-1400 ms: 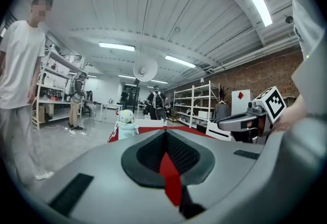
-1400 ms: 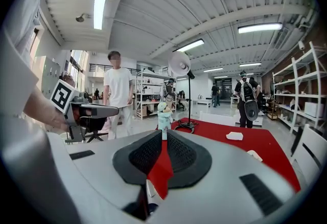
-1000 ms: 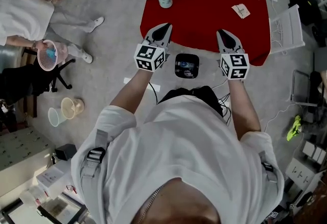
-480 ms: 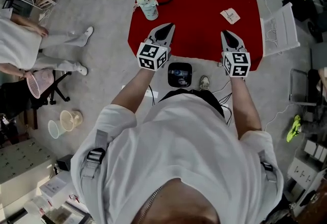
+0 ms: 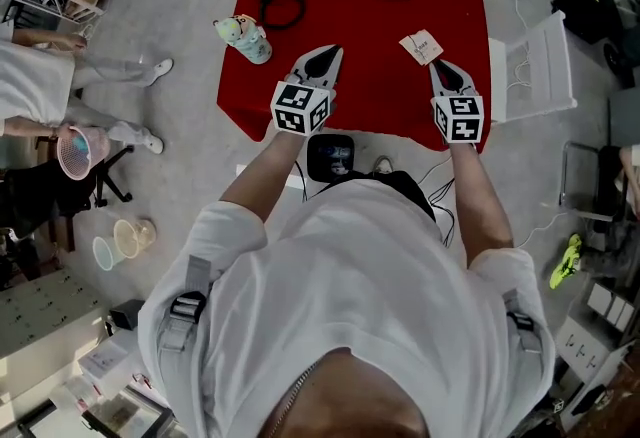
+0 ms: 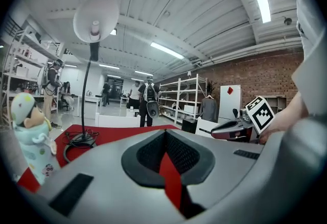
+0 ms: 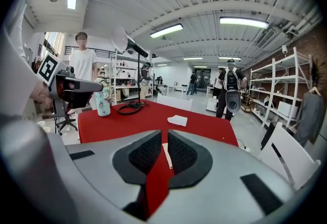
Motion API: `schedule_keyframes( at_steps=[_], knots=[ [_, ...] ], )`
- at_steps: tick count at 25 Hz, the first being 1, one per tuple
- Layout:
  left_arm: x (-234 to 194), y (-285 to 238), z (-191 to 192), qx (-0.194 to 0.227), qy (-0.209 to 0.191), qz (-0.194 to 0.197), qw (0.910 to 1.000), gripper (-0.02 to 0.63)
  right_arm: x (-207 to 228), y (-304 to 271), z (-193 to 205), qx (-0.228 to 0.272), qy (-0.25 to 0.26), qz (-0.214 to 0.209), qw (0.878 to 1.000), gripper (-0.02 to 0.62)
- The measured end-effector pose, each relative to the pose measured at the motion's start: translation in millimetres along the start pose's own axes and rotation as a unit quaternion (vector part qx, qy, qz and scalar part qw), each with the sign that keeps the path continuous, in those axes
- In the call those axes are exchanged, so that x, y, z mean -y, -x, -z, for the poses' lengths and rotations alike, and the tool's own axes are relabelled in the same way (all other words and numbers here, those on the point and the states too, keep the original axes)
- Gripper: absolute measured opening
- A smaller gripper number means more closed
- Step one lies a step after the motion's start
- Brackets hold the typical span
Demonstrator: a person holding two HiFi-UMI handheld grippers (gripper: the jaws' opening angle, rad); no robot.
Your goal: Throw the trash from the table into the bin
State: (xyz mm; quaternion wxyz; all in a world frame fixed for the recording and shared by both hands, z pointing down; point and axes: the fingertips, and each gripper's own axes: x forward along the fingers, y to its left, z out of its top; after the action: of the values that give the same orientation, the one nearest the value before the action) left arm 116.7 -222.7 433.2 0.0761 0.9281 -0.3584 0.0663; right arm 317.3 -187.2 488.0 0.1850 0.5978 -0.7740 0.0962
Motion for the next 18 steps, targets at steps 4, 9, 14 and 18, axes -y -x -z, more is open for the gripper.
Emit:
schedule_keyframes(
  at_steps=[4,9,14,18],
  knots=[
    [7.2,-33.5,9.9,-0.018,0.005,-0.009,0.9998,0.011,22.3,-22.5,14.0,-0.019,0.004,-0.029,0.999,0.037],
    [9.9,-64.8,20.9,-0.037,0.016,-0.028,0.9988,0.011,40.4,-56.4,36.0,-0.062,0.017,-0.075,0.995,0.102],
    [8.1,-83.0,31.2,-0.055,0.026,-0.045,0.9971,0.011,52.2,-93.5,59.5,-0.113,0.028,-0.113,0.987,0.212],
    [-0.2,-86.5,40.4,-0.067,0.035,-0.061,0.9953,0.011,54.1,-120.7,75.3,-0.147,0.044,-0.136,0.979,0.253]
  ],
)
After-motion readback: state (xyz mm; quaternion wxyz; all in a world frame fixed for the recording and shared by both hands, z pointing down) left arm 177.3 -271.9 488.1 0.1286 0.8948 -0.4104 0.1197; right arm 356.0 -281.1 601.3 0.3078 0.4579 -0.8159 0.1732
